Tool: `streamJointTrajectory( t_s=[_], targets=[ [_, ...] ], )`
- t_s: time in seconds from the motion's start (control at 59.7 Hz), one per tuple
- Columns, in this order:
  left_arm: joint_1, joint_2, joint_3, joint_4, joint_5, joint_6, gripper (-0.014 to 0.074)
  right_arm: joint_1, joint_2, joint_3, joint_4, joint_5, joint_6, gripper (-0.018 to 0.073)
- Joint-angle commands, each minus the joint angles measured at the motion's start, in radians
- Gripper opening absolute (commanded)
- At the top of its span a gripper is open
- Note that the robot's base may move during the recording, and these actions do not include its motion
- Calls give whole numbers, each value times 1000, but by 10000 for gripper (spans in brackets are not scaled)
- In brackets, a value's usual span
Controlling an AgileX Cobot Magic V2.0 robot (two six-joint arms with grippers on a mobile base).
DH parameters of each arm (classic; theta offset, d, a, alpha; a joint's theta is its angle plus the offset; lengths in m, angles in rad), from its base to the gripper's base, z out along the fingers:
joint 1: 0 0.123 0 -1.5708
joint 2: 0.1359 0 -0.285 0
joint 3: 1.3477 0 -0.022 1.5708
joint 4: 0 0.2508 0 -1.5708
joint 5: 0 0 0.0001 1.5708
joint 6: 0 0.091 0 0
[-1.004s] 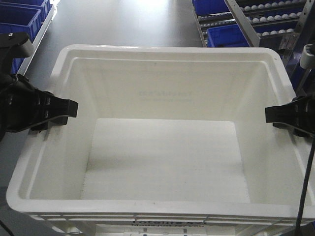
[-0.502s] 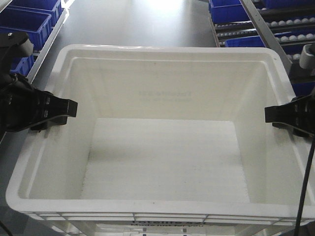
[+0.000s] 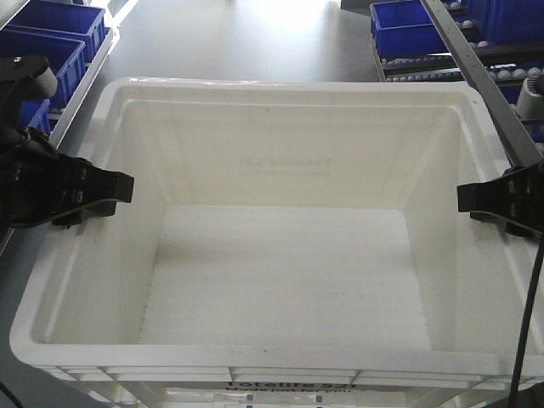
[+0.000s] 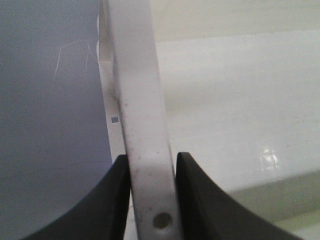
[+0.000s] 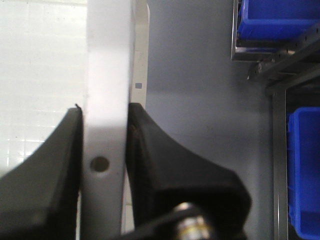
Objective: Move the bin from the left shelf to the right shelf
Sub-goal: 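Keep holding the tote while the base drives past the windows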
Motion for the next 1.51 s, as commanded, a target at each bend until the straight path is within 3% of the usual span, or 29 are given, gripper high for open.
streamJointTrajectory(
  t_s=[0.0, 1.49],
  targets=[
    [-7, -40, -42, -20, -102, 26, -6, -7, -23, -43, -19, -118, -13, 0],
    [-7, -40, -42, -20, -102, 26, -6, -7, -23, -43, -19, -118, -13, 0]
  ],
)
